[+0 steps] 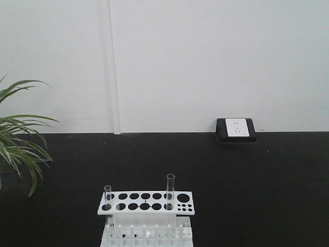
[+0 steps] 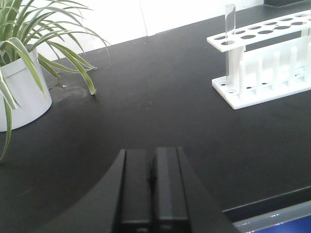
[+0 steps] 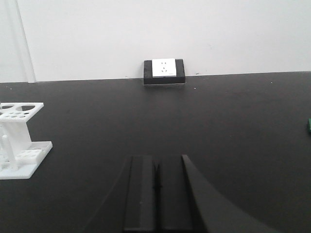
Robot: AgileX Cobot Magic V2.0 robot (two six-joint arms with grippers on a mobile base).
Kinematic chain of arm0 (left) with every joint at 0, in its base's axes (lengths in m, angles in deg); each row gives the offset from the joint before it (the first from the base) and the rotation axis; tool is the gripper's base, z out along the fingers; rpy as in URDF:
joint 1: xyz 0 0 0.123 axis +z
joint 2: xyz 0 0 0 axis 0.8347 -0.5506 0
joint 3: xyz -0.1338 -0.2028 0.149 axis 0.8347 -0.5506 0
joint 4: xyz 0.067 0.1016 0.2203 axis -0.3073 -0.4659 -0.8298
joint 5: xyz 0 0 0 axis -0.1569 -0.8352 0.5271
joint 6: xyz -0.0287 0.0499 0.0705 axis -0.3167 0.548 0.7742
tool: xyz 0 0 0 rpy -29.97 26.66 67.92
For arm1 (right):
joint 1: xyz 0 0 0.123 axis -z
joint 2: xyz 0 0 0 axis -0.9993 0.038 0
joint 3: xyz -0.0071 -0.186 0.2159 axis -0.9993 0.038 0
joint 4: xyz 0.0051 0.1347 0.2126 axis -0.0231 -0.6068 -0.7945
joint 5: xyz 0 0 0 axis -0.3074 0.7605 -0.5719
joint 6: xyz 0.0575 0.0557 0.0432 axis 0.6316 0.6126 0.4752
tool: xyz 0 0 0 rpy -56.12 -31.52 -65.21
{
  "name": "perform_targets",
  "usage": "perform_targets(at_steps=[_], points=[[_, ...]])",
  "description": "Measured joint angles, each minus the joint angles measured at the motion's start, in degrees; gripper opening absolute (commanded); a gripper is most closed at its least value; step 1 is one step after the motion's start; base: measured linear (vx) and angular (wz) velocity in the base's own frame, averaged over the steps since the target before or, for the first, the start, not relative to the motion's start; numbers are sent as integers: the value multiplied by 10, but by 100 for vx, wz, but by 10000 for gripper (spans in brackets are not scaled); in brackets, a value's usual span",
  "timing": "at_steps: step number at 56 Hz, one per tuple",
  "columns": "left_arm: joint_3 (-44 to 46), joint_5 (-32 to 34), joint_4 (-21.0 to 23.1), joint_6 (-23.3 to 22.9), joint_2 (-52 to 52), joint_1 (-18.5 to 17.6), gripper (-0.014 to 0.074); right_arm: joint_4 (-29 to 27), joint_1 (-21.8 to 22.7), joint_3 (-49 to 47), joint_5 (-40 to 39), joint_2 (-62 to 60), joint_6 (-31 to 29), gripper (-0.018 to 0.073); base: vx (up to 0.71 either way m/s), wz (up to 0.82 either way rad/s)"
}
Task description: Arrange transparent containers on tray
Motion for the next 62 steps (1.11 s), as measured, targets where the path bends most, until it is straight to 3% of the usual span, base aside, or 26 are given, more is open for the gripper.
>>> perform_targets(at_steps=[44,53,62], points=[[0,6,0,0,0,0,-6,0,0,0,-3,0,0,-11,0,0],[-1,84,0,0,0,0,-6,0,0,0,-42,0,0,-11,0,0],[-2,229,0,-5,0,0,-6,0,0,1,-162,0,0,-11,0,0]])
